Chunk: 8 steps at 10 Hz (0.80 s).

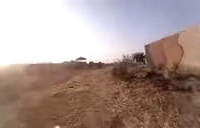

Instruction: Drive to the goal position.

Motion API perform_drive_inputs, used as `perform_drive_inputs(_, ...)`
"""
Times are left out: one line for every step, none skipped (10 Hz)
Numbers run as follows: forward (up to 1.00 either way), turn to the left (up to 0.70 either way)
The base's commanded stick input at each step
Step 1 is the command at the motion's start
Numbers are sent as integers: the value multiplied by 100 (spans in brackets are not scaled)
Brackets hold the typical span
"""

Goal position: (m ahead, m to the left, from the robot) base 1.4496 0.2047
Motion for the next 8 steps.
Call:
perform_drive_inputs(70, 0)
perform_drive_inputs(70, 0)
perform_drive_inputs(70, 0)
perform_drive_inputs(70, 0)
perform_drive_inputs(70, 0)
perform_drive_inputs(70, 0)
perform_drive_inputs(70, 0)
perform_drive_inputs(70, 0)
